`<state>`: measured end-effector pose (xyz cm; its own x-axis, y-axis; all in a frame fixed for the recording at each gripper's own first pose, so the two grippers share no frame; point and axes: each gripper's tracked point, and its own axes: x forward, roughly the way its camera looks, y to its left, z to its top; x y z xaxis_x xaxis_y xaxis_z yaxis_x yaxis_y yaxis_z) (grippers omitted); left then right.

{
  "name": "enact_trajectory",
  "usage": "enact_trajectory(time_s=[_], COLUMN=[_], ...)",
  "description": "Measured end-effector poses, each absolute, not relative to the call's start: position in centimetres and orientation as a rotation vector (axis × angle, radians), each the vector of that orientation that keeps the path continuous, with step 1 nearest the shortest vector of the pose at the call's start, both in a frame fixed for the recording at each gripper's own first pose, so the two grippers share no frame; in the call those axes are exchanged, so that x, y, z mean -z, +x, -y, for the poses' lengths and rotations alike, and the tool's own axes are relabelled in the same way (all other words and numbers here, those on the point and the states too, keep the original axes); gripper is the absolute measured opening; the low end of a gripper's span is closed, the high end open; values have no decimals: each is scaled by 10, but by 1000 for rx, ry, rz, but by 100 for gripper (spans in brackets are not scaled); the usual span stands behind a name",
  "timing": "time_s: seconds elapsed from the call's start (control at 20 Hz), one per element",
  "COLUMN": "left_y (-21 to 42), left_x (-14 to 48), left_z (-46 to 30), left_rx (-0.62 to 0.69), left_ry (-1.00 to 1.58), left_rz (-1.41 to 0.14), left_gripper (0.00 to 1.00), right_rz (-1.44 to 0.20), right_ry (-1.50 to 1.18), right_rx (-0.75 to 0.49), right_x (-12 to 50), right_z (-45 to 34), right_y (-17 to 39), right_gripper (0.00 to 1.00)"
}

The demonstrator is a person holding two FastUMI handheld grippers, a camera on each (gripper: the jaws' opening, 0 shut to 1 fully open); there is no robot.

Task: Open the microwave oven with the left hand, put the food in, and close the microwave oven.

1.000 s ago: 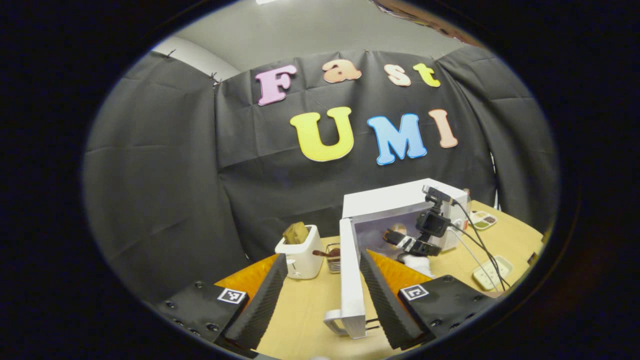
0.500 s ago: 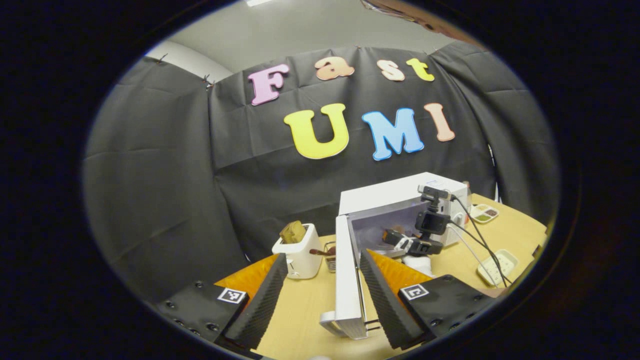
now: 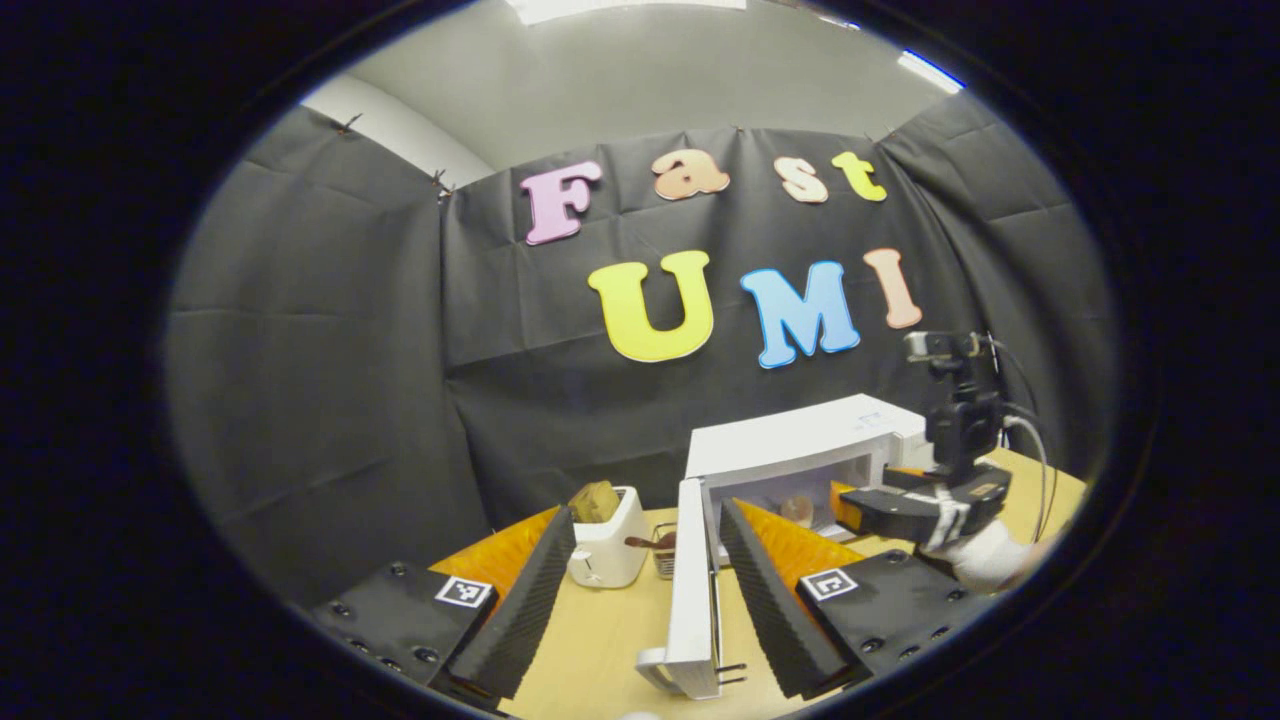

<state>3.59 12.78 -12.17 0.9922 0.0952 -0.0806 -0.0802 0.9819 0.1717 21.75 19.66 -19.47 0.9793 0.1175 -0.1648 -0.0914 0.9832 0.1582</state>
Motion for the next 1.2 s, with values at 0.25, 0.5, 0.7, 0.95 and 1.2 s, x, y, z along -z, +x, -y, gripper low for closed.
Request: enact_trajectory(time_s=[0.25, 0.5, 0.7, 0.95, 1.2], left_y=[16, 6, 0, -12, -9], left_x=[123, 133, 150, 198, 290], left_z=[-138, -134, -160, -236, -273], left_rx=[-134, -132, -170, -308, -376], left_ry=[197, 199, 182, 167, 134], left_rz=[-86, -90, -106, -159, -262], left_gripper=[96, 100, 96, 96, 100], right_rz=[-100, -138, -153, -182, -185], right_ry=[86, 106, 68, 24, -15], right_rx=[-128, -88, -59, -62, -98], right_x=[129, 113, 107, 95, 79], right_z=[-138, -78, -48, -38, -47], right_y=[145, 84, 48, 37, 37], right_gripper=[98, 98, 98, 98, 98])
